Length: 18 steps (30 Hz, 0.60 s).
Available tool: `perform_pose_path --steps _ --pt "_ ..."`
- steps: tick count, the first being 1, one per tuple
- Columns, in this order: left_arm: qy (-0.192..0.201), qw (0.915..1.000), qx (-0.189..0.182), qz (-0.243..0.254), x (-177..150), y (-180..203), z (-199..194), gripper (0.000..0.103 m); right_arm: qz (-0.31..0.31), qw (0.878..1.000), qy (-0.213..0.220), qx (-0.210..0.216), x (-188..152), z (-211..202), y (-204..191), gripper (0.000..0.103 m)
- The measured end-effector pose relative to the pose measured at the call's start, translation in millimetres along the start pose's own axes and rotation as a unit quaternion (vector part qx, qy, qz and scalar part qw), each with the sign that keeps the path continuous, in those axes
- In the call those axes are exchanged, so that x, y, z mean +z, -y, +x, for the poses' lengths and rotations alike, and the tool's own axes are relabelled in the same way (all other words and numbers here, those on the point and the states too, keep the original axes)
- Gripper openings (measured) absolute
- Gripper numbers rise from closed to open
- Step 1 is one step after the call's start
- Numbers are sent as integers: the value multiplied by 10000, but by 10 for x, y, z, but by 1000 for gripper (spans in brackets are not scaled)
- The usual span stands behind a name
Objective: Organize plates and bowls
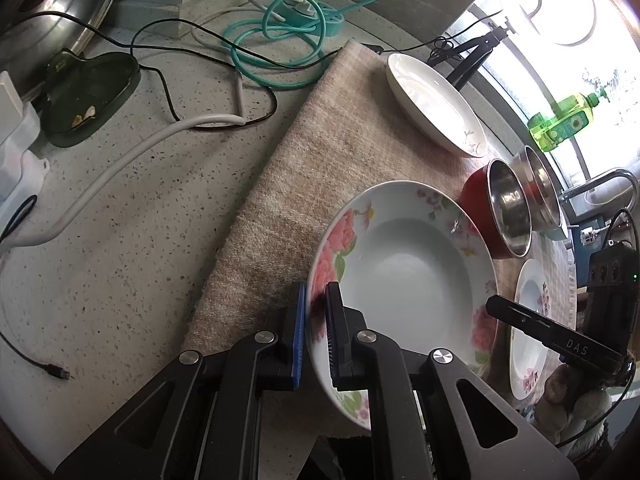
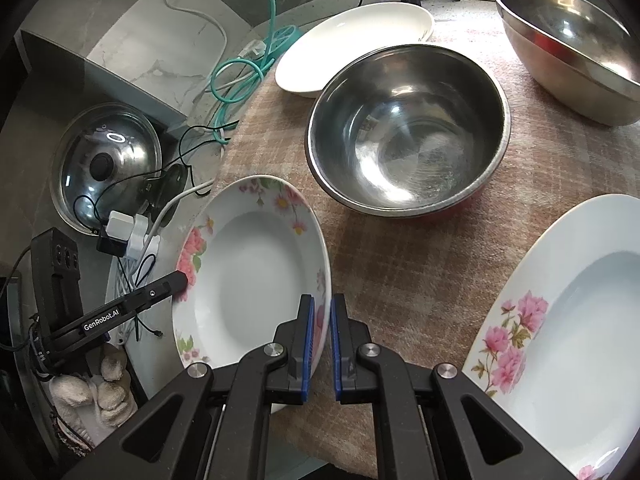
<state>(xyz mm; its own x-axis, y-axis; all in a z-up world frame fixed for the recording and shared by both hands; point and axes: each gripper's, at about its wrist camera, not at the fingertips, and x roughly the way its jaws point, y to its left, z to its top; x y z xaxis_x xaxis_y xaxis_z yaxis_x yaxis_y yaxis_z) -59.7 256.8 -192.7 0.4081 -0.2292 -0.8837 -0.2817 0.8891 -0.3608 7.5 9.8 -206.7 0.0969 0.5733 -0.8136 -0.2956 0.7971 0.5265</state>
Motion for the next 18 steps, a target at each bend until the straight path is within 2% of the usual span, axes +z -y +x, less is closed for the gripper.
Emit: perform_pose_path --steps 18 --pt "177 9998 60 -13 -133 234 -192 8 -64 9997 69 205 -82 -271 109 8"
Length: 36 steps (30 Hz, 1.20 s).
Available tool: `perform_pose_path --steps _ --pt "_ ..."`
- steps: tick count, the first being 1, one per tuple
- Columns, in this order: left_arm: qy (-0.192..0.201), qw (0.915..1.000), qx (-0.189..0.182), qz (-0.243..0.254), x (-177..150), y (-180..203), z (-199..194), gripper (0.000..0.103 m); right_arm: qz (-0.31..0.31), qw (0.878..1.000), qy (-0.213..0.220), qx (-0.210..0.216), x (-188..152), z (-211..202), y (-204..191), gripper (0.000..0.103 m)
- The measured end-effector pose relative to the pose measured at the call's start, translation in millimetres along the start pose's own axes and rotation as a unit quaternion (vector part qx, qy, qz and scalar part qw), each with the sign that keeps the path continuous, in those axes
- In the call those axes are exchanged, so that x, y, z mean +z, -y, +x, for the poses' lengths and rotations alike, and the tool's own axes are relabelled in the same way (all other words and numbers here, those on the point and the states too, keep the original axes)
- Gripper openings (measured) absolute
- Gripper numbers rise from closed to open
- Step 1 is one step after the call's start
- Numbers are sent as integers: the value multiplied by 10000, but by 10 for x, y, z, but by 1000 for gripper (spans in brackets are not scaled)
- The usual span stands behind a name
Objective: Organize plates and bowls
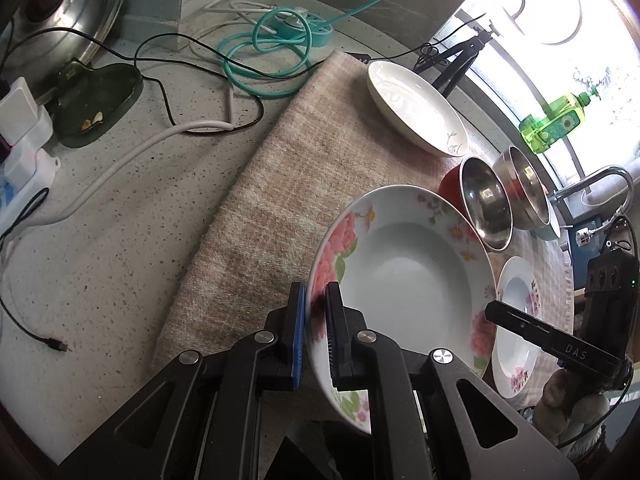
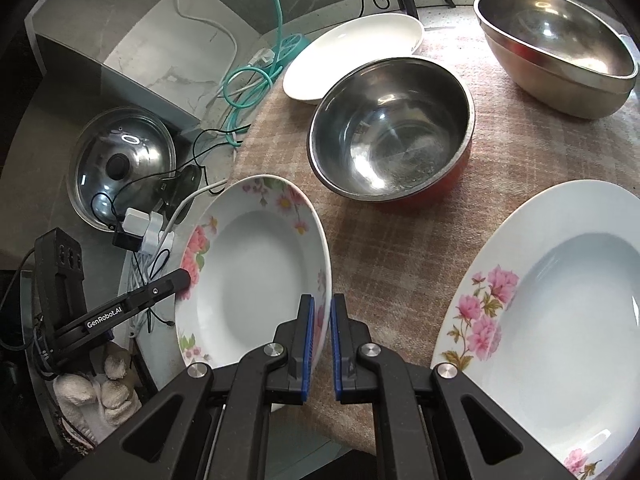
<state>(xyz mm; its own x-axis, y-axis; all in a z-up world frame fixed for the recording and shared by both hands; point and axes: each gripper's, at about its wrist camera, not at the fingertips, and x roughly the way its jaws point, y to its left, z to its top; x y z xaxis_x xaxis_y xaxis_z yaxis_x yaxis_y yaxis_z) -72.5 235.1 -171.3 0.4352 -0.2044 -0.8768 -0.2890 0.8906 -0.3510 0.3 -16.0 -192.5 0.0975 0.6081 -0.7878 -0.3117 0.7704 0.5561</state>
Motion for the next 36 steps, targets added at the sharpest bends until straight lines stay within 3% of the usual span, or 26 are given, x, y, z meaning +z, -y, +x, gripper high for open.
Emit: perform_pose_path --steps 15,36 --pt "165 9997 -70 145 -46 412 -101 8 15 9998 195 62 -48 -377 212 8" --pt "-40 9976 -322 611 -160 1211 147 8 415 9978 497 -110 -203 -996 872 8"
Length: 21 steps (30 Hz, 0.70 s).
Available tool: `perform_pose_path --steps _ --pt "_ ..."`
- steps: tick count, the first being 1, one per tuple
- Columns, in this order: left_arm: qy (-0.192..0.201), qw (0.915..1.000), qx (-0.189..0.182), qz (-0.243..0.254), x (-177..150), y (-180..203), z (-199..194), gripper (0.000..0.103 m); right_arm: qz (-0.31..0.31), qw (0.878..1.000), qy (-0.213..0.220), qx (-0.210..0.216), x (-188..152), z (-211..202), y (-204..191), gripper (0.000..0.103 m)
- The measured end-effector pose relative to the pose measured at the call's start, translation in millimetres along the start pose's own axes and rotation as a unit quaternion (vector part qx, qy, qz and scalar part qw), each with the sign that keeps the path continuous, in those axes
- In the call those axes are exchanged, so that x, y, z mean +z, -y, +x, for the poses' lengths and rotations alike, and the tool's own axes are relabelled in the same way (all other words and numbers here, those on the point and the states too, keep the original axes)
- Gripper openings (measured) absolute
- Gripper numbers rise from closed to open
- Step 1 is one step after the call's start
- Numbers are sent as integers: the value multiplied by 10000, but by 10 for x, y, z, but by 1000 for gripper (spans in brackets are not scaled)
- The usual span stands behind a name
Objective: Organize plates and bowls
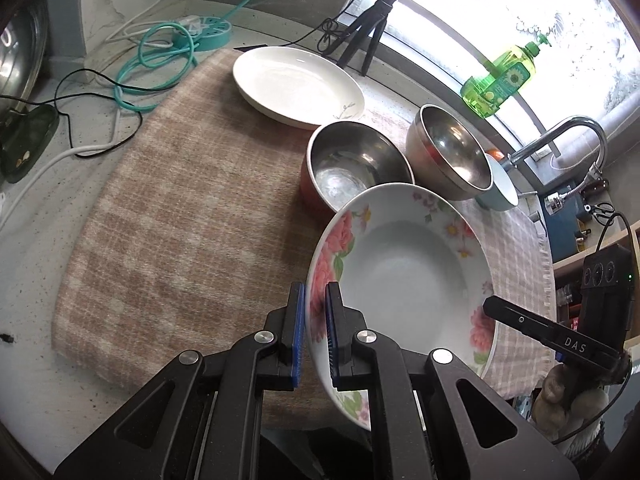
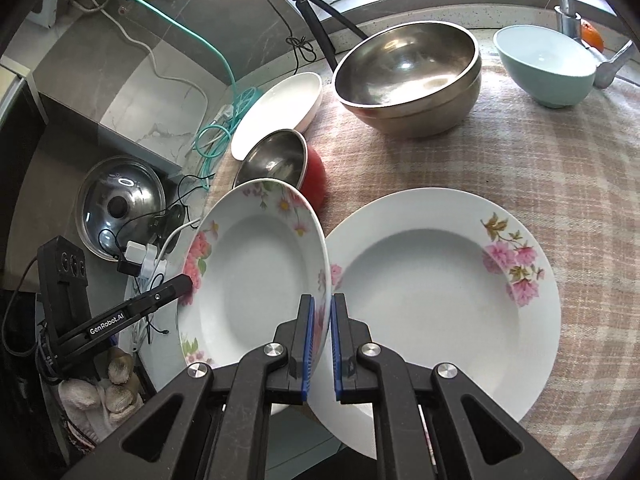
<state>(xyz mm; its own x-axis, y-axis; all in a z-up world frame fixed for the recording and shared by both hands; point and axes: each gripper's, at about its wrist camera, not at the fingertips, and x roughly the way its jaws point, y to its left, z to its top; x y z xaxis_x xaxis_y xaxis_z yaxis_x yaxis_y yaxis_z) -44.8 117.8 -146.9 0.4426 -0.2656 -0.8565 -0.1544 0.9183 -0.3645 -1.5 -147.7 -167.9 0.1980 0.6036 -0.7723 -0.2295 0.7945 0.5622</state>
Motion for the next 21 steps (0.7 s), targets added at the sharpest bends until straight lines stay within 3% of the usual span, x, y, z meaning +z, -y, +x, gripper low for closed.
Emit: perform_pose_path --steps 21 --pt "-294 9985 -224 399 -131 585 313 8 432 9985 215 -269 -173 -400 571 8"
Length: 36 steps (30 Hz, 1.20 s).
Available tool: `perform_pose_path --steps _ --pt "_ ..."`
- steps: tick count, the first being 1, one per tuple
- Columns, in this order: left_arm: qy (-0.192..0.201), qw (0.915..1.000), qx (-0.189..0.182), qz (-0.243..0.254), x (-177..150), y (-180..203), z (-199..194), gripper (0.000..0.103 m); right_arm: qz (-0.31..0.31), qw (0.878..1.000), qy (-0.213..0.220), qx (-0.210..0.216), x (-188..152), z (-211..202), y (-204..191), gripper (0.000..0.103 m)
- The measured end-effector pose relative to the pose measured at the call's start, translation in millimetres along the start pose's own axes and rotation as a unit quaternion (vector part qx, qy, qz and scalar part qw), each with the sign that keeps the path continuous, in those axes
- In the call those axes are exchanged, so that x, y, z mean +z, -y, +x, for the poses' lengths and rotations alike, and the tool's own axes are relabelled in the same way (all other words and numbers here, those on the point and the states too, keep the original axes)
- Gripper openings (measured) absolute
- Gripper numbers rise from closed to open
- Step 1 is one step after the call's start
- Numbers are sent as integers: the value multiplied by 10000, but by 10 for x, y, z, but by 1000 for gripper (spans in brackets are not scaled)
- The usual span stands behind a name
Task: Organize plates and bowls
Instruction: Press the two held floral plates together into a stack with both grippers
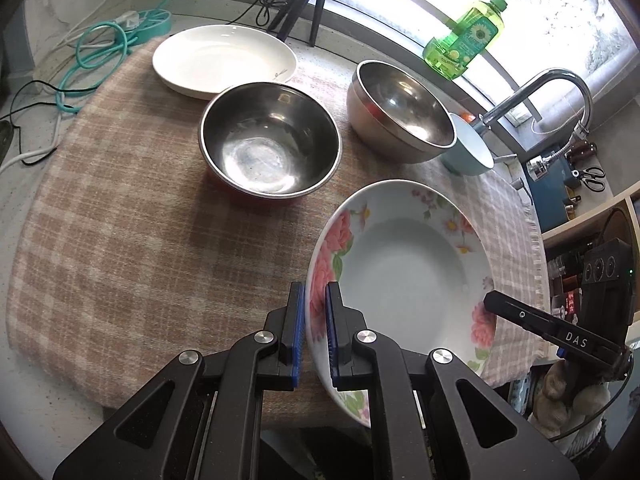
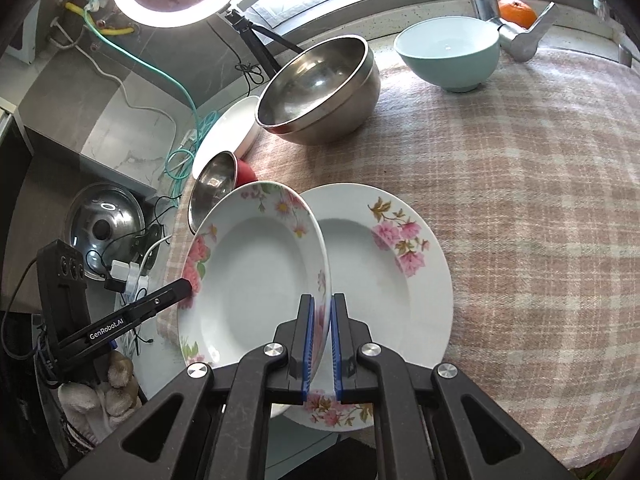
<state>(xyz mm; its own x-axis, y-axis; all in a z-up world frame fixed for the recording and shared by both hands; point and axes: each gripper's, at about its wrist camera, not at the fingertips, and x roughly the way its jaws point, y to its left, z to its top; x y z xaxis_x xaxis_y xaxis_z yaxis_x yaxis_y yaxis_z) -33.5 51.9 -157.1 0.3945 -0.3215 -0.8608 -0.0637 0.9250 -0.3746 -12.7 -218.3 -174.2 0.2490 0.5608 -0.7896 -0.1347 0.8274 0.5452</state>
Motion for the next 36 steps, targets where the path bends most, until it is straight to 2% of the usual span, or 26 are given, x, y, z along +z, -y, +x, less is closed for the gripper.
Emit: perform_pose_path --steps 36 --pt "-336 9991 12 267 -40 222 380 8 382 9989 -105 -251 -45 88 414 8"
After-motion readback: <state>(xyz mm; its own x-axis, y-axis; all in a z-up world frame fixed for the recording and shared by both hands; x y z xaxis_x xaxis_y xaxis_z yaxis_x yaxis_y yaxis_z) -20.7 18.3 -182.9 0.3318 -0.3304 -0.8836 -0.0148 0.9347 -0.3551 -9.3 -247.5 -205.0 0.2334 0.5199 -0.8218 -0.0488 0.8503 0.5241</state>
